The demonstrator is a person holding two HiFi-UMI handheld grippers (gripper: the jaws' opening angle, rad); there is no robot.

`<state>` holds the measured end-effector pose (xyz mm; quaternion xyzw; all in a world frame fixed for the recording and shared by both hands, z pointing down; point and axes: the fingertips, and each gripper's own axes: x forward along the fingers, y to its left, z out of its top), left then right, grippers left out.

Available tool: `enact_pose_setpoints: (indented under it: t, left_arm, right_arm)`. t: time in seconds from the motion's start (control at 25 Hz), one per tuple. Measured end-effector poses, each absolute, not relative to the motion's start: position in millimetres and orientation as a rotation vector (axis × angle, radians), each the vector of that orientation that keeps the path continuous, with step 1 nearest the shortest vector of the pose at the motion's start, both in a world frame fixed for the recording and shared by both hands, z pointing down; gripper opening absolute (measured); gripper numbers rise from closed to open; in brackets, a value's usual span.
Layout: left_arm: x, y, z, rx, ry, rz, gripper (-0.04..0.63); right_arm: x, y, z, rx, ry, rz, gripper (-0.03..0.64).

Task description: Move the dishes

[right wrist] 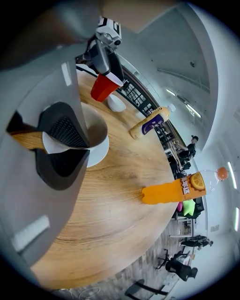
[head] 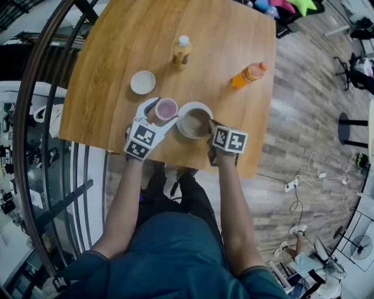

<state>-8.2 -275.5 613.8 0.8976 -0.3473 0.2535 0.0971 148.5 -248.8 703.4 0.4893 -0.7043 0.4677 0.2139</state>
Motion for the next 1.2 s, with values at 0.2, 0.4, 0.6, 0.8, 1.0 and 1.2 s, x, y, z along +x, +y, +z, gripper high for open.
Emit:
enact_pose_setpoints:
  t: [0.2, 0.4, 0.6, 0.8, 1.0, 1.2]
  left_arm:
    - [-23.9, -273.6, 626.2, 2.618, -1.055, 0.772, 0.344]
    - [-35.6, -274.0, 636.2, 2.582, -1.075, 0.781, 0.344]
    - [-40.3, -274.4, 643.1, 2.561, -1.086, 0.786, 0.344]
    - [-44.2, -271.6, 649.1, 2.548, -1.093, 0.789, 0.343]
    - [-46.8, -273.5, 653.8, 2.535, -1.100, 0.791, 0.344]
    - [-47.6, -274.4, 657.1, 2.532, -1.100, 0.792, 0.344]
  right_arm:
    - [151.7, -247.2, 695.7, 1.374, -1.967, 1.310, 0.025]
    - [156.8, -251.0, 680.9, 1.396, -1.990, 1.307, 0.025]
    - [167.0, -257.0, 663.4, 1.433, -2.018, 1.299, 0.025]
    - [182.6, -260.6, 650.1, 1.482, -2.031, 1.292, 0.025]
    - [207.2, -265.4, 644.7, 1.540, -2.013, 1.294, 0.025]
    - [229.9, -264.6, 645.9, 1.590, -1.986, 1.308, 0.025]
